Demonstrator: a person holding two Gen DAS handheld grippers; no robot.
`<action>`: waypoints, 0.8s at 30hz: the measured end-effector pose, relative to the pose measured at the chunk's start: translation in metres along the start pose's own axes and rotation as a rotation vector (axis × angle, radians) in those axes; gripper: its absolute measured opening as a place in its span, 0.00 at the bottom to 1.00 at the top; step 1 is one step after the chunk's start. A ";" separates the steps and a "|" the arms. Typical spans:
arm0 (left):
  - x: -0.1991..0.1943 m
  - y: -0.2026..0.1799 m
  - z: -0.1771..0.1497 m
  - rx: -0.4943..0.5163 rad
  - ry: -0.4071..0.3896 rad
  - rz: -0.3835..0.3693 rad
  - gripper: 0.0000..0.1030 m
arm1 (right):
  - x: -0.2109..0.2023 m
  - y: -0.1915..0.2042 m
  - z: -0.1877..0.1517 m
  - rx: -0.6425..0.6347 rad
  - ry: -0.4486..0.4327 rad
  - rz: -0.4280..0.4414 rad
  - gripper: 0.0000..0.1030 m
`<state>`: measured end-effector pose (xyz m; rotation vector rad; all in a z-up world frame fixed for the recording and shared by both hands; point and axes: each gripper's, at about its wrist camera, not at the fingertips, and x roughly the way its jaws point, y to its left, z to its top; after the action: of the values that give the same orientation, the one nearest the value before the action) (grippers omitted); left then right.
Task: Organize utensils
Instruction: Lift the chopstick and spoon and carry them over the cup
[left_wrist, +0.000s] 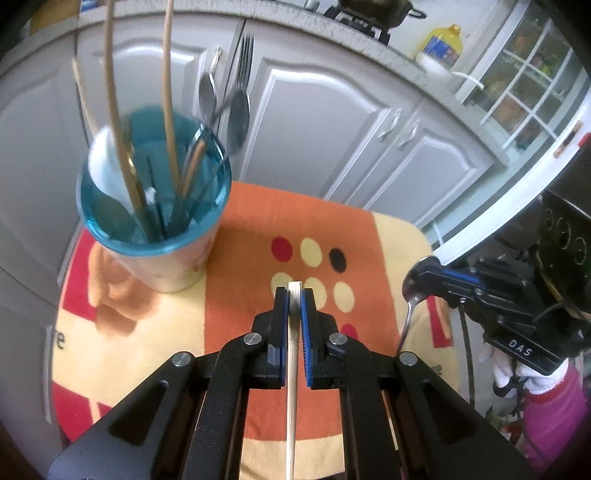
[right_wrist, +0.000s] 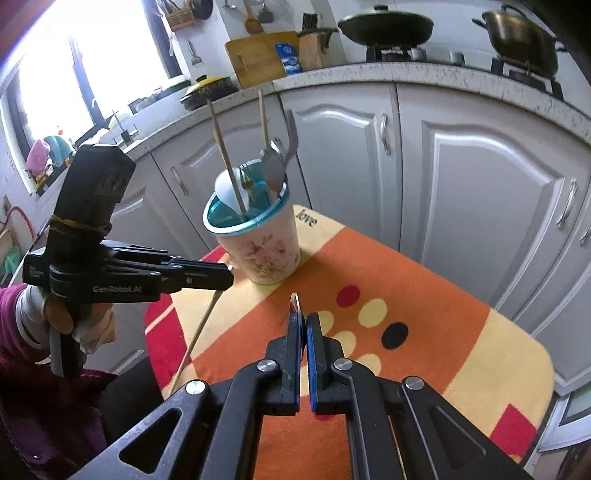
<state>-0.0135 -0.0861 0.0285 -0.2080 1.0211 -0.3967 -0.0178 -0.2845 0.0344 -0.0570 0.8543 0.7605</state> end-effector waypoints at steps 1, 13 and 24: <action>-0.006 0.002 0.002 0.001 -0.010 -0.002 0.05 | -0.003 0.003 0.003 -0.006 -0.007 -0.001 0.03; -0.077 0.023 0.057 -0.011 -0.201 0.064 0.05 | -0.023 0.044 0.063 -0.052 -0.145 -0.049 0.02; -0.105 0.051 0.129 -0.039 -0.410 0.199 0.05 | -0.013 0.071 0.146 -0.100 -0.261 -0.130 0.02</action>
<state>0.0599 0.0020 0.1593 -0.2107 0.6385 -0.1433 0.0284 -0.1904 0.1596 -0.0992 0.5585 0.6713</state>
